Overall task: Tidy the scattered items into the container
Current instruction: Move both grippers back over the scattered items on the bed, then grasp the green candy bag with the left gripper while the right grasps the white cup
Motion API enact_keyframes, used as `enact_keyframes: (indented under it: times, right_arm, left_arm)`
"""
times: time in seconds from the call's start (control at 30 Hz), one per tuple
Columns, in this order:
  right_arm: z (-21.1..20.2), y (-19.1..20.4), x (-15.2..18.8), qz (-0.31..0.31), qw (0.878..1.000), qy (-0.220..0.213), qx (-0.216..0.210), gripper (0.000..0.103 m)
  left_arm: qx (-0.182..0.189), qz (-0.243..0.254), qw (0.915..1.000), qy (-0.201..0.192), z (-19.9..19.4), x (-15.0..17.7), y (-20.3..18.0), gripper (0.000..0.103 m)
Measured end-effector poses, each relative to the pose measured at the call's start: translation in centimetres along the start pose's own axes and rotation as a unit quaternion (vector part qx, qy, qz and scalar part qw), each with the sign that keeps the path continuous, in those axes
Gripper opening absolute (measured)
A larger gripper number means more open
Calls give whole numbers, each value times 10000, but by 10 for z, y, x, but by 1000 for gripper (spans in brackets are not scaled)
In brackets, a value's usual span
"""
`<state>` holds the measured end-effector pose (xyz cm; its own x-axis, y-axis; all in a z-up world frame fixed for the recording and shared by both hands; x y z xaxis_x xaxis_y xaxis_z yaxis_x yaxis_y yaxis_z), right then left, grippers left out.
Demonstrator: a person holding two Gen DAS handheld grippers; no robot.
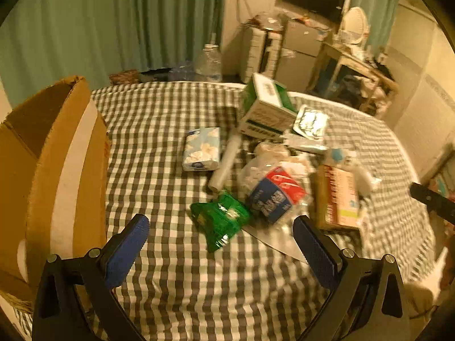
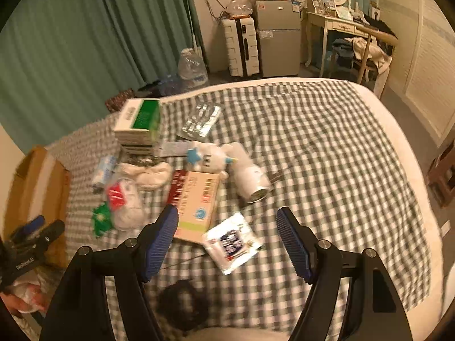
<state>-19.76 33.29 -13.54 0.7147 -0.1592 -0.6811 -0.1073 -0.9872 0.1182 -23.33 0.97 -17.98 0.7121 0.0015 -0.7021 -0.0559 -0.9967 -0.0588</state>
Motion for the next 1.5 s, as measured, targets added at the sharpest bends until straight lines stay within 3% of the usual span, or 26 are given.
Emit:
enact_keyframes:
  times: [0.2, 0.37, 0.47, 0.63, 0.73, 0.77, 0.8, 0.83, 0.87, 1.17, 1.37, 1.5]
  right_arm:
    - [38, -6, -4, -505, 9985, 186, 96, 72]
    - [72, -10, -8, -397, 9971, 651, 89, 72]
    - [92, -10, -13, -648, 9946, 778, 217, 72]
    - [129, -12, -17, -797, 9910, 1050, 256, 72]
    - [151, -22, -13, -417, 9895, 1368, 218, 71]
    - [156, -25, -12, -382, 9886, 1433, 262, 70]
    - [159, -25, -10, -413, 9878, 1478, 265, 62]
    - [161, -25, -7, -445, 9868, 1534, 271, 48]
    - [163, -26, -2, -461, 9846, 1661, 294, 48]
    - [132, -34, 20, -159, 9905, 1347, 230, 47]
    - [99, -35, 23, 100, 9912, 1317, -52, 46]
    - [70, -24, 12, -111, 9936, 1118, -101, 45]
  left_arm:
    - [-452, -59, 9989, 63, 36, 12, 4, 103]
    - [-468, -205, 9983, 288, 63, 21, 9, 103]
    - [-626, -290, 9968, 416, 77, 25, 13, 103]
    - [-477, -494, 9959, 594, 99, 26, 16, 102]
    - [-224, -486, 9966, 627, 103, 26, 14, 88]
    - [-128, -444, 9970, 620, 102, 26, 13, 76]
    - [-23, -322, 9976, 607, 99, 25, 10, 65]
    - [37, -252, 9978, 607, 97, 25, 8, 62]
    - [64, -235, 9978, 618, 94, 25, 8, 58]
    - [195, -434, 9965, 682, 62, 29, 28, 44]
    - [58, -701, 9940, 841, 44, 27, 45, 42]
    - [47, -776, 9941, 755, 23, 24, 52, 42]
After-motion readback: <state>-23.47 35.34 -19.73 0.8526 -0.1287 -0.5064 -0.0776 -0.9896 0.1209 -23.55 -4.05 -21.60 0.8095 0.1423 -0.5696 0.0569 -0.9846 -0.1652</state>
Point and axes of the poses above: each gripper's, at about its wrist camera, not at the fingertips, and z roughly the way its jaws point, y to its left, x to its underside, the point moved 7 cm from there along z, roughly the way its jaws point, and after that the axes turned 7 degrees about -y, right-handed, at the moved point
